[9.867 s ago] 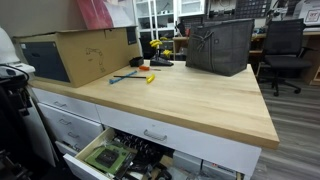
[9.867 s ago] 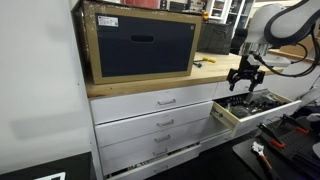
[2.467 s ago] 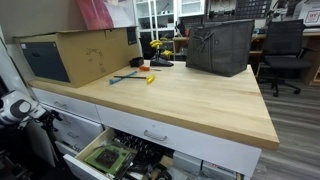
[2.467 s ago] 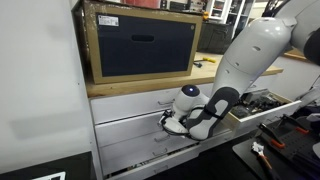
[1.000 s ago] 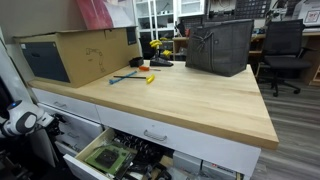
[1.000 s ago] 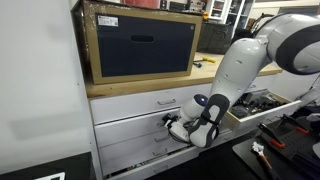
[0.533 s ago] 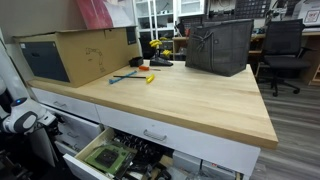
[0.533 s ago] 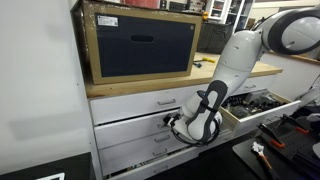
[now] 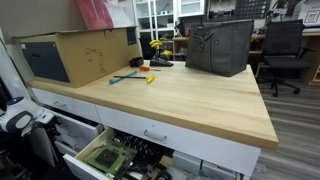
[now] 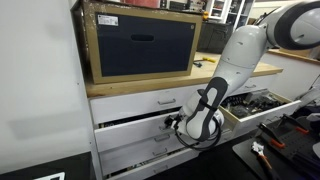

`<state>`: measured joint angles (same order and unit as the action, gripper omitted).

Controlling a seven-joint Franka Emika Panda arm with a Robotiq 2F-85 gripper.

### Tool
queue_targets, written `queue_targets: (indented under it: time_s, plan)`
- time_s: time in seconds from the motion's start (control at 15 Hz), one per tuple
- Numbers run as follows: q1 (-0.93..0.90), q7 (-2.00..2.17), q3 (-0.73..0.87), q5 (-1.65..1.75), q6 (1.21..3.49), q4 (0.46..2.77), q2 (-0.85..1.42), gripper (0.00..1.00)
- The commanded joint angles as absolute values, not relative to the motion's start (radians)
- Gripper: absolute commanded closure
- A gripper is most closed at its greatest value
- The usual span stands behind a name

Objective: Open the second drawer to the left

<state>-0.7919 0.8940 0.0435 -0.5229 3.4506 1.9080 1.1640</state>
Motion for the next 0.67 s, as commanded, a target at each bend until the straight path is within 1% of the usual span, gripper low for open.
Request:
queue_targets:
  time_s: [0.0, 0.2, 0.33, 0.4, 0.6]
  plan:
    - [-0.976, 0.801, 0.130, -0.592, 3.371, 1.943, 1.061, 0.00]
    - [-1.162, 0.826, 0.297, -0.639, 3.339, 1.966, 1.074, 0.00]
    - [-1.276, 0.871, 0.404, -0.641, 3.275, 1.965, 1.097, 0.00]
    - [-1.318, 0.902, 0.445, -0.623, 3.243, 1.962, 1.106, 0.00]
    - [-1.361, 0.957, 0.501, -0.540, 3.165, 1.951, 1.110, 0.00]
